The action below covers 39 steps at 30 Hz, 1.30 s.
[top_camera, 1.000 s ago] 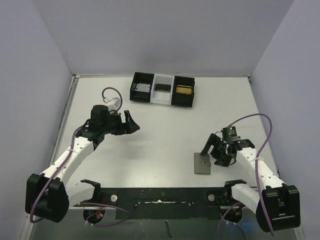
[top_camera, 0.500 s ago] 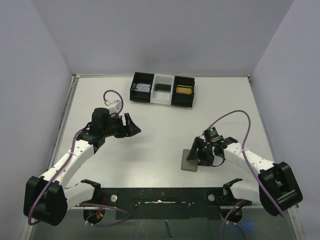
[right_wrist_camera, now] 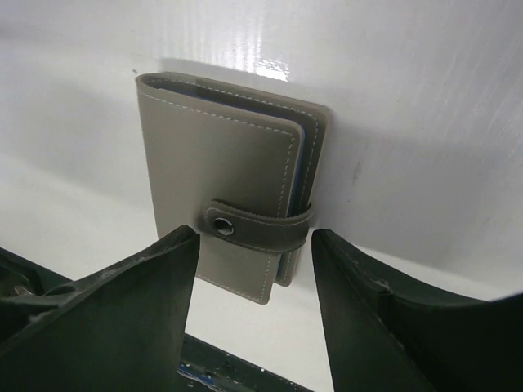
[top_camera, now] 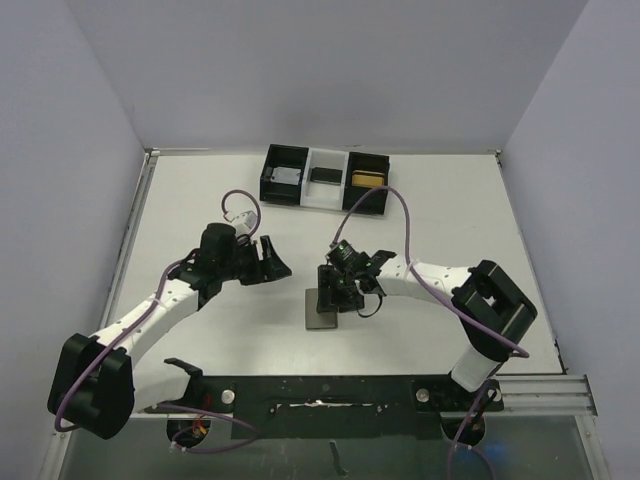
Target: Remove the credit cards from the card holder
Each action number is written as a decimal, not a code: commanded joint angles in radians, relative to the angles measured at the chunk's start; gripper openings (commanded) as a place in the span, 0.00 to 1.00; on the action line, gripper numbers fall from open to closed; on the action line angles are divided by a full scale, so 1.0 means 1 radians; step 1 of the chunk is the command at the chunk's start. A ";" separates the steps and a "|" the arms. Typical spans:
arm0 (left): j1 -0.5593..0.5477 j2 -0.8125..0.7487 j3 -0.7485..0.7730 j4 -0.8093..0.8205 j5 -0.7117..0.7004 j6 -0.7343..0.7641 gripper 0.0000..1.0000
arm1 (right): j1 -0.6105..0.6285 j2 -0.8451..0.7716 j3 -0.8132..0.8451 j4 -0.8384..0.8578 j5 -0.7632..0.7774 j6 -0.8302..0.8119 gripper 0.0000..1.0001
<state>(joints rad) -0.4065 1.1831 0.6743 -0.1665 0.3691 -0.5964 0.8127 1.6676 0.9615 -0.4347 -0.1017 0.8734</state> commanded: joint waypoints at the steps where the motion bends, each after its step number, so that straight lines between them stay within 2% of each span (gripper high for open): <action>1: -0.006 -0.012 -0.013 0.087 -0.042 -0.054 0.64 | -0.010 -0.062 0.063 -0.013 0.081 -0.062 0.61; 4: -0.007 -0.015 -0.046 0.107 -0.054 -0.070 0.64 | -0.044 -0.093 0.071 -0.023 0.109 -0.071 0.63; 8: -0.008 -0.005 -0.042 0.109 -0.067 -0.079 0.64 | -0.131 -0.091 0.106 -0.038 0.137 -0.116 0.61; 12: -0.006 -0.034 -0.037 0.082 -0.143 -0.082 0.64 | -0.234 -0.032 0.290 -0.087 0.210 -0.204 0.60; 15: -0.005 -0.071 -0.045 0.075 -0.191 -0.098 0.63 | -0.269 0.065 0.448 -0.139 0.329 -0.215 0.60; 18: -0.003 -0.094 -0.035 0.056 -0.211 -0.098 0.64 | -0.305 0.147 0.564 -0.112 0.389 -0.236 0.59; 27: -0.003 -0.138 -0.026 0.001 -0.219 -0.085 0.64 | -0.400 0.415 0.937 -0.136 0.295 -0.324 0.57; 31: -0.002 -0.158 -0.042 -0.004 -0.220 -0.085 0.64 | -0.405 0.494 1.029 -0.156 0.257 -0.335 0.57; 39: 0.000 -0.159 -0.041 -0.014 -0.220 -0.069 0.64 | -0.405 0.562 1.112 -0.136 0.203 -0.343 0.59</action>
<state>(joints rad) -0.4107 1.0424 0.6197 -0.1932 0.1593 -0.6846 0.4007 2.2303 1.9987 -0.5938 0.1410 0.5507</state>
